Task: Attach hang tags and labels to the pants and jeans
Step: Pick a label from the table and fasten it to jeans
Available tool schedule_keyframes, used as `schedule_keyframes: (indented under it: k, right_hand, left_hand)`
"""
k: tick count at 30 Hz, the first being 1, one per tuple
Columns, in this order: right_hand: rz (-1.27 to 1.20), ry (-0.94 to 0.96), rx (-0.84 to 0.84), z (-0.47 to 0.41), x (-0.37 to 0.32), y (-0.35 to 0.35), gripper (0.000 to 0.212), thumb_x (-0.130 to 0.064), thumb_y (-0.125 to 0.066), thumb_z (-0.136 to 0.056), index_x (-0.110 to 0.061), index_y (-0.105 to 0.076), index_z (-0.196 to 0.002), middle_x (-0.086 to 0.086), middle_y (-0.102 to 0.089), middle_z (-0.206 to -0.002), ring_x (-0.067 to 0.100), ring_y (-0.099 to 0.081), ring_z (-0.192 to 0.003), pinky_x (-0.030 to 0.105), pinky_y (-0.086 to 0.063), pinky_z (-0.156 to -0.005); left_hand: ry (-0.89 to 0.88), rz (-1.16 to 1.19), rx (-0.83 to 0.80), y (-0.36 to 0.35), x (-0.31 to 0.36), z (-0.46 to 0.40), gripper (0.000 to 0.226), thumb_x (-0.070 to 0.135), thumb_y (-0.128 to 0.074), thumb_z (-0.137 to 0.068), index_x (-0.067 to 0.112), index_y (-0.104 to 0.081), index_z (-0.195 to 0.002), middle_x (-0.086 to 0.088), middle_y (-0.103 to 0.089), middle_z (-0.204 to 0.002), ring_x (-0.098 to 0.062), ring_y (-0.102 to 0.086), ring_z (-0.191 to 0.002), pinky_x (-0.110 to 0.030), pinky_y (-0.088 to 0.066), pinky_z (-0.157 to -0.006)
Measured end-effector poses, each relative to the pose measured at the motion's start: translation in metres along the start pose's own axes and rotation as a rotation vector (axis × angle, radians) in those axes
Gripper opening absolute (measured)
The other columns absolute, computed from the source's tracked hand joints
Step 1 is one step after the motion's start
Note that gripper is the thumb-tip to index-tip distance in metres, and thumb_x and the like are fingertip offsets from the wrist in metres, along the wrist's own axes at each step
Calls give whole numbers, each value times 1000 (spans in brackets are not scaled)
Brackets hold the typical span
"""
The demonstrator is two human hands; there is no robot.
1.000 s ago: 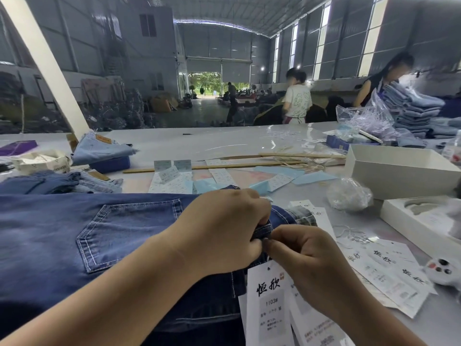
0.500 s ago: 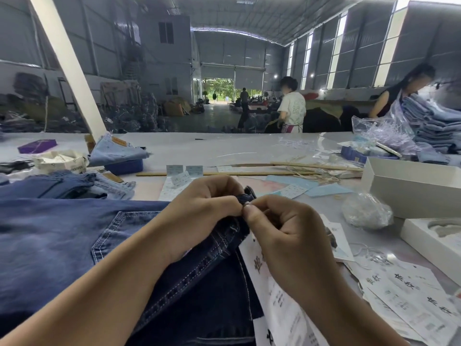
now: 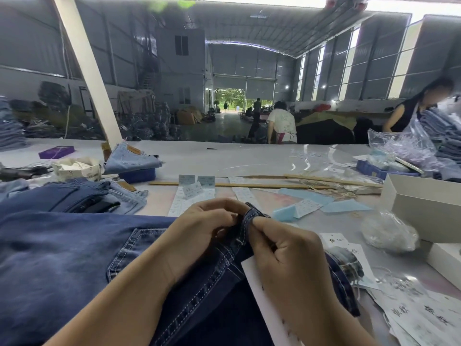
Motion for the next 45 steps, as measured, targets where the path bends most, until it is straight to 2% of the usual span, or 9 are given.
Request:
schedule_keyframes:
  k: [5,9,11,15,18,22,27,36,45]
  right_hand:
    - [-3,-22,-29,-4,2,-8,27,-24,-57,-89,-14,-60,-63,-5,-47,-48,15,-46,-46,36,-37,-41]
    - [-45,-81,-75,-7,0,-8,17,-24,-62,-87,-20,-70,-73,-7,-53,-50,11,-48,-46,24,-34,-40]
    - [-107,-131,-128,-9,1,-7,12,-22,-65,-89,-24,-70,-78,-12,-53,-50,8,-47,-43,14,-28,-42]
    - [-258,-174,-258,-17,0,4,16,-23,-59,-91,-27,-63,-76,-7,-49,-46,4,-37,-38,15,-26,-41]
    - [-414,-228,-418,-23,-1,17,14,-21,-62,-90,-22,-63,-76,-6,-44,-45,5,-32,-40,18,-27,-42]
    - [-695,-397,-584,-32,0,34,8,-14,-58,-77,-17,-65,-73,-4,-42,-50,11,-28,-44,21,-20,-41]
    - [-1054,-536,-706,-38,-1,44,12,-7,-63,-61,-8,-66,-72,4,-49,-51,12,-33,-43,16,-25,-41]
    - [-1317,-699,-635,-42,-3,41,18,9,-49,-66,1,-66,-68,13,-48,-47,16,-45,-35,27,-48,-37]
    - [-1257,-765,-576,-39,-5,23,17,9,-62,-60,5,-73,-72,29,-67,-79,26,-66,-56,36,-59,-53]
  left_hand:
    - [-156,-217,22,12,-2,3,10,23,-73,-80,19,-78,-86,-9,-75,-89,-15,-70,-82,-22,-55,-74]
    - [-173,-340,43,15,-6,3,10,30,-68,-88,21,-72,-85,-8,-72,-85,-19,-65,-79,-32,-53,-76]
    - [-127,-289,125,17,-11,1,16,26,-54,-87,22,-63,-75,-7,-59,-67,-19,-53,-63,-28,-46,-60]
    - [-62,-33,255,25,-16,-2,37,8,-41,-87,24,-54,-56,-4,-40,-54,-16,-35,-47,-21,-35,-41]
    - [-72,27,232,26,-17,-2,24,25,-51,-79,22,-55,-55,-3,-41,-53,-16,-34,-45,-22,-33,-40]
    - [-95,105,173,23,-19,-1,33,39,-65,-85,21,-61,-59,-4,-46,-58,-14,-37,-45,-22,-35,-41]
    - [-93,223,88,15,-13,0,27,36,-69,-85,19,-66,-64,-3,-53,-63,-11,-43,-46,-24,-40,-43]
    - [-164,250,-29,-6,19,4,10,23,-67,-84,16,-70,-77,-15,-73,-91,-11,-51,-48,-22,-45,-43]
    - [-117,133,16,-10,31,-6,16,31,-66,-72,16,-66,-75,-5,-64,-67,-15,-55,-51,-24,-48,-49]
Point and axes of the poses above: each hand's wrist, its own z-axis away from the middle knuckle, its own y-axis out of the back of the hand, x = y × z, the point moved 3 cm from there along -z, towards the middle knuckle
